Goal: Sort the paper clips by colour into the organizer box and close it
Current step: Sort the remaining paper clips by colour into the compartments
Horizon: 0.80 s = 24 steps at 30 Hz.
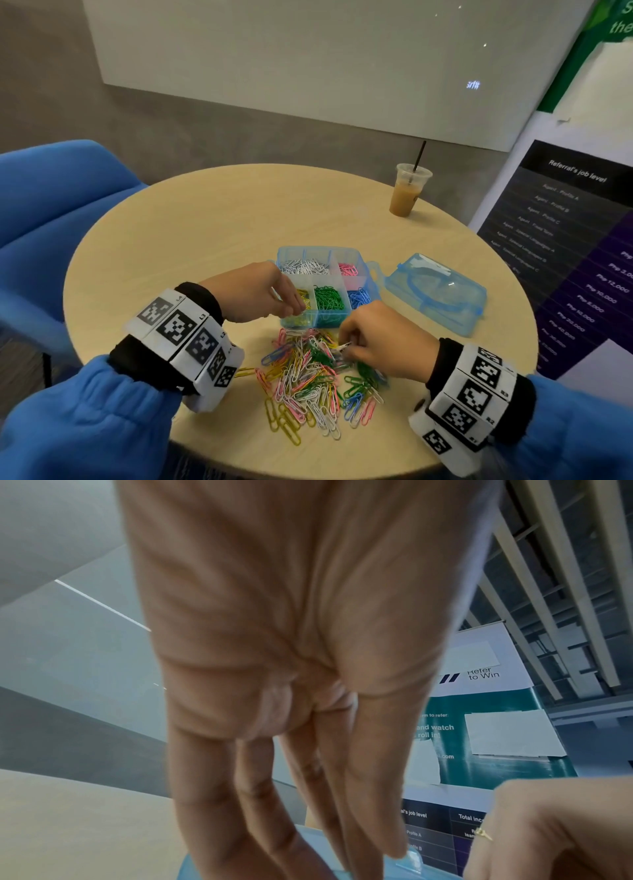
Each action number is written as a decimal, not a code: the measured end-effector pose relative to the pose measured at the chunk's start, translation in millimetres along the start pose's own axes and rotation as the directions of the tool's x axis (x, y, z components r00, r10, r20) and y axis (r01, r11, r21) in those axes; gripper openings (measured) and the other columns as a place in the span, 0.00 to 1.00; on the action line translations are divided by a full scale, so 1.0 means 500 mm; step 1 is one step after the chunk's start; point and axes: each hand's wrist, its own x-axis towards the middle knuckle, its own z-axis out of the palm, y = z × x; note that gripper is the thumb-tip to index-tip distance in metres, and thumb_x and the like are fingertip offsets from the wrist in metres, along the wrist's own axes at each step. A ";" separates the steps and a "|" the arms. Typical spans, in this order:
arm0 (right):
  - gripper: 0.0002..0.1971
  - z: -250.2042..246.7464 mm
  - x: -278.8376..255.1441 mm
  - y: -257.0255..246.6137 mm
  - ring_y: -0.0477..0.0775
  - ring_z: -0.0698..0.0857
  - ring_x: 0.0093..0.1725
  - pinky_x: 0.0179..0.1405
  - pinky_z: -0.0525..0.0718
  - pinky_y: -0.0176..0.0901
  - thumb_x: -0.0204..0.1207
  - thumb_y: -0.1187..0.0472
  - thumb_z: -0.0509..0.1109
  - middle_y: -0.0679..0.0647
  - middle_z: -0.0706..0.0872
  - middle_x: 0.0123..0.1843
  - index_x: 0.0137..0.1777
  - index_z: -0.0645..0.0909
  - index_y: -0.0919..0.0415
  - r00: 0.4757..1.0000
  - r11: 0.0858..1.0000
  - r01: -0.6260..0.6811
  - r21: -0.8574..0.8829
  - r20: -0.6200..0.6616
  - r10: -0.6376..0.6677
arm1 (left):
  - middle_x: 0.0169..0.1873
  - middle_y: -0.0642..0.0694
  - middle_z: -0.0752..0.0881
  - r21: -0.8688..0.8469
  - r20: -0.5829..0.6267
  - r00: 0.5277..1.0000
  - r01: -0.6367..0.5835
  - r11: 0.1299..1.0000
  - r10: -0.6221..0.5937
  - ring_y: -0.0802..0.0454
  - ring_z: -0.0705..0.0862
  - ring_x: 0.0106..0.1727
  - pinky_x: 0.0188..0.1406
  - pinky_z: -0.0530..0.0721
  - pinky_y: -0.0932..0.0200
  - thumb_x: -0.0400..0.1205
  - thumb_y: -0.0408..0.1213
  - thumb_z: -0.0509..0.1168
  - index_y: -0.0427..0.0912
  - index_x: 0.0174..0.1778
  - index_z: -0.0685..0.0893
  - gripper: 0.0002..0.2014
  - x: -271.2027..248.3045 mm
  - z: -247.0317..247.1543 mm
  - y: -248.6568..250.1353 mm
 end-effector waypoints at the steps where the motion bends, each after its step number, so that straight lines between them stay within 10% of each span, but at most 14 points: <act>1: 0.07 -0.001 0.001 0.004 0.50 0.87 0.40 0.45 0.86 0.46 0.76 0.59 0.75 0.53 0.91 0.42 0.50 0.89 0.60 1.000 1.000 -0.008 0.009 0.004 0.008 | 0.56 0.59 0.87 -0.006 -0.001 1.000 0.001 1.000 -0.001 0.60 0.86 0.51 0.50 0.87 0.58 0.83 0.33 0.68 0.45 0.55 0.91 0.09 0.000 0.001 0.000; 9: 0.04 -0.051 -0.012 0.026 0.42 0.87 0.37 0.43 0.86 0.38 0.73 0.60 0.78 0.50 0.91 0.39 0.45 0.90 0.59 0.998 0.969 -0.054 0.240 -0.027 0.063 | 0.51 0.52 0.90 -0.021 -0.006 0.999 0.043 0.999 -0.044 0.53 0.89 0.45 0.37 0.88 0.63 0.83 0.36 0.69 0.46 0.52 0.91 0.07 -0.010 -0.006 0.001; 13: 0.02 -0.111 -0.013 0.019 0.40 0.87 0.32 0.37 0.84 0.33 0.72 0.62 0.79 0.50 0.91 0.35 0.43 0.91 0.59 0.990 0.930 -0.019 0.368 -0.124 0.070 | 0.45 0.48 0.91 -0.287 -0.249 0.964 0.018 0.958 -0.093 0.59 0.88 0.37 0.29 0.85 0.63 0.86 0.49 0.61 0.44 0.51 0.91 0.16 -0.016 0.008 0.051; 16: 0.02 -0.156 -0.010 0.003 0.49 0.90 0.37 0.43 0.89 0.47 0.71 0.60 0.79 0.52 0.92 0.36 0.42 0.90 0.55 0.974 0.895 0.072 0.439 -0.224 0.032 | 0.49 0.44 0.90 -0.831 -0.081 0.972 0.056 0.553 -0.219 0.48 0.87 0.50 0.51 0.87 0.50 0.87 0.56 0.53 0.38 0.56 0.85 0.26 -0.005 0.041 0.100; 19: 0.02 -0.165 0.000 -0.027 0.54 0.90 0.39 0.45 0.89 0.52 0.71 0.60 0.80 0.53 0.92 0.37 0.42 0.91 0.56 0.954 0.877 0.144 0.458 -0.301 0.001 | 0.53 0.38 0.89 -0.991 0.130 0.984 0.133 0.009 -0.121 0.38 0.85 0.62 0.62 0.81 0.43 0.87 0.61 0.47 0.37 0.64 0.82 0.32 0.011 0.086 0.119; 24: 0.04 -0.119 0.028 -0.062 0.39 0.88 0.36 0.38 0.83 0.31 0.70 0.60 0.81 0.47 0.92 0.36 0.44 0.92 0.56 0.947 0.922 0.157 0.355 -0.320 -0.038 | 0.51 0.38 0.88 -0.889 0.018 1.000 0.024 -0.458 0.017 0.45 0.89 0.45 0.42 0.89 0.51 0.84 0.38 0.55 0.34 0.50 0.90 0.19 0.012 0.128 0.135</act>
